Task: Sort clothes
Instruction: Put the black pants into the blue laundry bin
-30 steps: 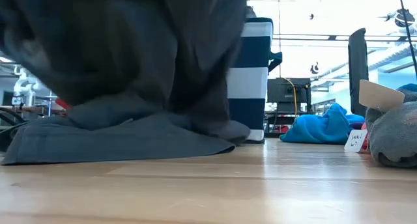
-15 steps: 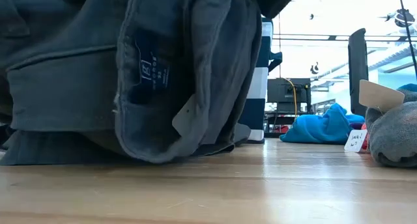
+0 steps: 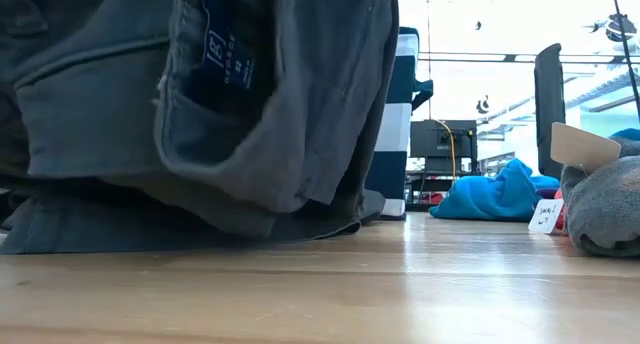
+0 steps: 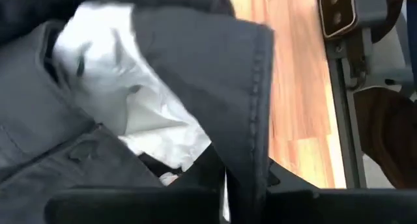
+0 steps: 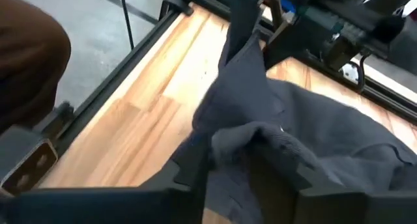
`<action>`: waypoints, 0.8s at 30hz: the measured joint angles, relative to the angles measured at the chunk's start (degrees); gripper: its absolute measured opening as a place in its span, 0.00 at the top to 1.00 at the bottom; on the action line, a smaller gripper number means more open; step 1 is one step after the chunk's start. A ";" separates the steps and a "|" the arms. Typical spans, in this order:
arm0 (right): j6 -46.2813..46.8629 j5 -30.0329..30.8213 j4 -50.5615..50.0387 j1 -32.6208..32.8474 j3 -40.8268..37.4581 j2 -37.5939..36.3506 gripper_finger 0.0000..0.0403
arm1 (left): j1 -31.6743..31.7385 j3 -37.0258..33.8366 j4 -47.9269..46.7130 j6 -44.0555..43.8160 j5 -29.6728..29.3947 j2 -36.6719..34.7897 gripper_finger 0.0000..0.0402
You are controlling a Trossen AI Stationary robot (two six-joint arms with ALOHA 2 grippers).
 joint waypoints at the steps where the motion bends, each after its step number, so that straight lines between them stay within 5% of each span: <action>1: -0.06 -0.19 0.71 -0.18 0.00 0.00 0.74 | 0.00 0.00 0.50 0.81 -0.26 0.00 0.90; 12: -4.60 -2.70 4.22 -2.47 0.00 0.07 0.43 | 0.95 0.46 6.17 5.42 -4.09 0.00 0.64; 24: -4.70 -2.77 4.68 -4.58 0.00 0.07 0.39 | 1.27 2.84 5.80 6.95 -3.69 -0.49 0.62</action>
